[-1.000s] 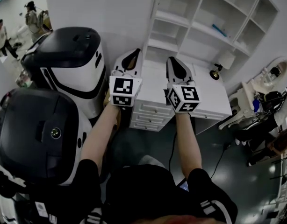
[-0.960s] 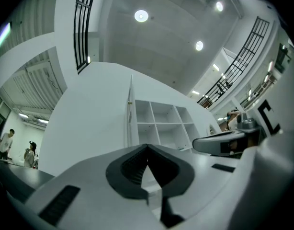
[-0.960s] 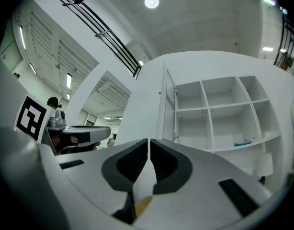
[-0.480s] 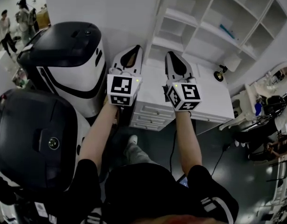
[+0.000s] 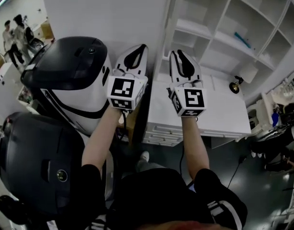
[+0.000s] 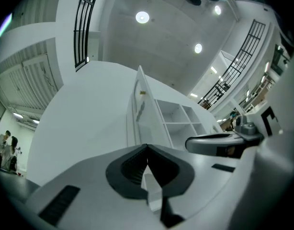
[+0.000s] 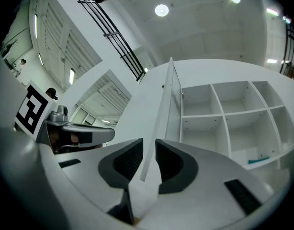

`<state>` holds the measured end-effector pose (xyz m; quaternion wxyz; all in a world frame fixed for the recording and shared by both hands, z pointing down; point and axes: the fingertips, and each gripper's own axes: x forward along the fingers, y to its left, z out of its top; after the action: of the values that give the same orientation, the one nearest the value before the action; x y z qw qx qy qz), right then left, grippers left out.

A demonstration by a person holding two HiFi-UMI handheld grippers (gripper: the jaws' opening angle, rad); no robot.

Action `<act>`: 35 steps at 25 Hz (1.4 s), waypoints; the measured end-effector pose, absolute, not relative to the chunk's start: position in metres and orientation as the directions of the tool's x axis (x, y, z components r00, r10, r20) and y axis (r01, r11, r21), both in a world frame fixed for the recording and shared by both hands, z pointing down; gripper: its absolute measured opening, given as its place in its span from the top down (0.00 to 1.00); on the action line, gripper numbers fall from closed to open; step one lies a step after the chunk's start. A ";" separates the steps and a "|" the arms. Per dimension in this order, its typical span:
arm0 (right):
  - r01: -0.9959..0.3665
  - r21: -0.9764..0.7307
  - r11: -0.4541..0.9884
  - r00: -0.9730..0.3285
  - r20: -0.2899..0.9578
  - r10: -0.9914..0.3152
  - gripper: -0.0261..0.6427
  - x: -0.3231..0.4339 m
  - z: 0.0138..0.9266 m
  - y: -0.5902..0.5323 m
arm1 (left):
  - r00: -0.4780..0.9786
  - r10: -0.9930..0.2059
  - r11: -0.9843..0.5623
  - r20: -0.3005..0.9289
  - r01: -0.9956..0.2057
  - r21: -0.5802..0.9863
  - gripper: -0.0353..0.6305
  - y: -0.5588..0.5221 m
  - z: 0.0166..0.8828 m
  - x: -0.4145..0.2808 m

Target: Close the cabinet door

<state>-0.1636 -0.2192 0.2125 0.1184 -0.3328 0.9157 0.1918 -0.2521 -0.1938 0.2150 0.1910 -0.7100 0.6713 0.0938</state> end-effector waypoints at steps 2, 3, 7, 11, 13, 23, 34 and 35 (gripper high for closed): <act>-0.661 0.277 0.698 -0.744 -0.367 -0.559 0.82 -0.169 0.198 -0.226 | 0.096 -0.905 -0.035 -0.416 -0.988 -0.152 0.93 -0.205 0.201 -0.256; -0.664 0.282 0.693 -0.740 -0.379 -0.555 0.82 -0.171 0.192 -0.230 | 0.102 -0.897 -0.036 -0.429 -0.987 -0.158 0.93 -0.211 0.193 -0.258; -0.673 0.312 0.670 -0.730 -0.422 -0.537 0.81 -0.177 0.175 -0.240 | 0.157 -0.874 -0.066 -0.460 -0.976 -0.207 0.93 -0.236 0.165 -0.255; -0.675 0.405 0.617 -0.730 -0.492 -0.475 0.80 -0.185 0.155 -0.237 | 0.216 -0.849 -0.097 -0.483 -0.961 -0.259 0.93 -0.251 0.133 -0.249; -0.679 0.418 0.604 -0.725 -0.510 -0.463 0.79 -0.189 0.148 -0.238 | 0.237 -0.831 -0.096 -0.503 -0.952 -0.291 0.93 -0.256 0.117 -0.249; -0.708 0.446 0.547 -0.695 -0.580 -0.426 0.76 -0.198 0.133 -0.254 | 0.342 -0.764 -0.101 -0.548 -0.901 -0.422 0.82 -0.269 0.046 -0.244; -0.716 0.471 0.516 -0.690 -0.590 -0.419 0.75 -0.197 0.133 -0.257 | 0.415 -0.709 -0.060 -0.570 -0.841 -0.538 0.79 -0.272 -0.005 -0.229; -0.720 0.467 0.513 -0.684 -0.601 -0.414 0.75 -0.194 0.129 -0.261 | 0.422 -0.708 -0.059 -0.566 -0.834 -0.548 0.78 -0.277 -0.011 -0.225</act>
<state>-0.1937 -0.2615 0.1291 0.2120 -0.3363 0.8434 0.3614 -0.2254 -0.2770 -0.0111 0.4324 -0.7239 0.5326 0.0731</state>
